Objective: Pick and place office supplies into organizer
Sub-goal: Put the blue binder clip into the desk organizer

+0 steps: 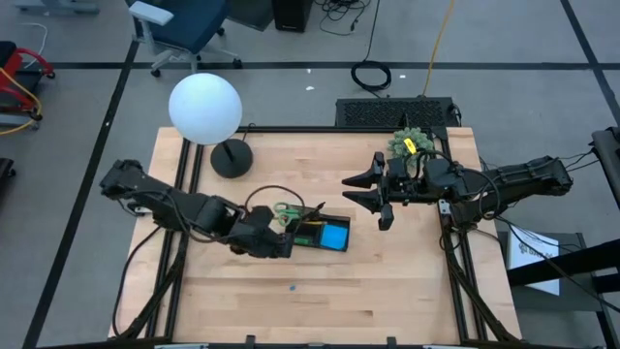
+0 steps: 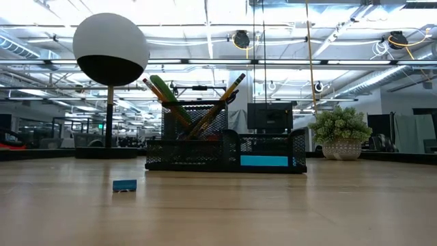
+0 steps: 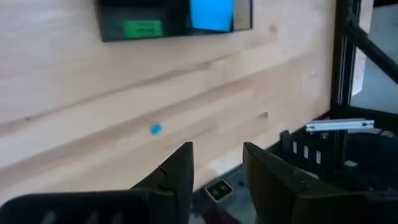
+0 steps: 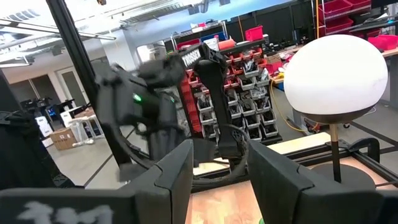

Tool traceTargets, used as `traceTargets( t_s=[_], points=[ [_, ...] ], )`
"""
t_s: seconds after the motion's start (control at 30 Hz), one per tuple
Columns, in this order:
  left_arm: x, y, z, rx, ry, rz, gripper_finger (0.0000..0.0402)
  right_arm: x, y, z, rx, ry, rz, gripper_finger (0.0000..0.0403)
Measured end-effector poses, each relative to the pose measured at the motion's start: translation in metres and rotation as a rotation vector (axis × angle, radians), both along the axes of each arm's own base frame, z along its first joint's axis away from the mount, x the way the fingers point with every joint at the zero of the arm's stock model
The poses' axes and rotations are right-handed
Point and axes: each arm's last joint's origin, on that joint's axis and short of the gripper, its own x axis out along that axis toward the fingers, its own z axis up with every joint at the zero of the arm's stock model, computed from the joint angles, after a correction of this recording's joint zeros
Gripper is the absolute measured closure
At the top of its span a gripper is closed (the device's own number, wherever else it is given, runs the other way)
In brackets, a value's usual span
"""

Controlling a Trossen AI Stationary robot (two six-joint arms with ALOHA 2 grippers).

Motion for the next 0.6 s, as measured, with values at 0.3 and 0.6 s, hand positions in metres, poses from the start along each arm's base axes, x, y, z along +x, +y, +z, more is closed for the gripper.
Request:
traceTargets(
  t_s=[0.3,0.6],
  points=[
    [0.057,-0.018,-0.014,-0.056,0.147,0.025,0.0273,0.000,0.000,0.000,0.000,0.000,0.000,0.0264],
    [0.079,-0.037,-0.064,-0.094,0.342,0.085,0.0273,0.000,0.000,0.000,0.000,0.000,0.000,0.0264]
  ],
)
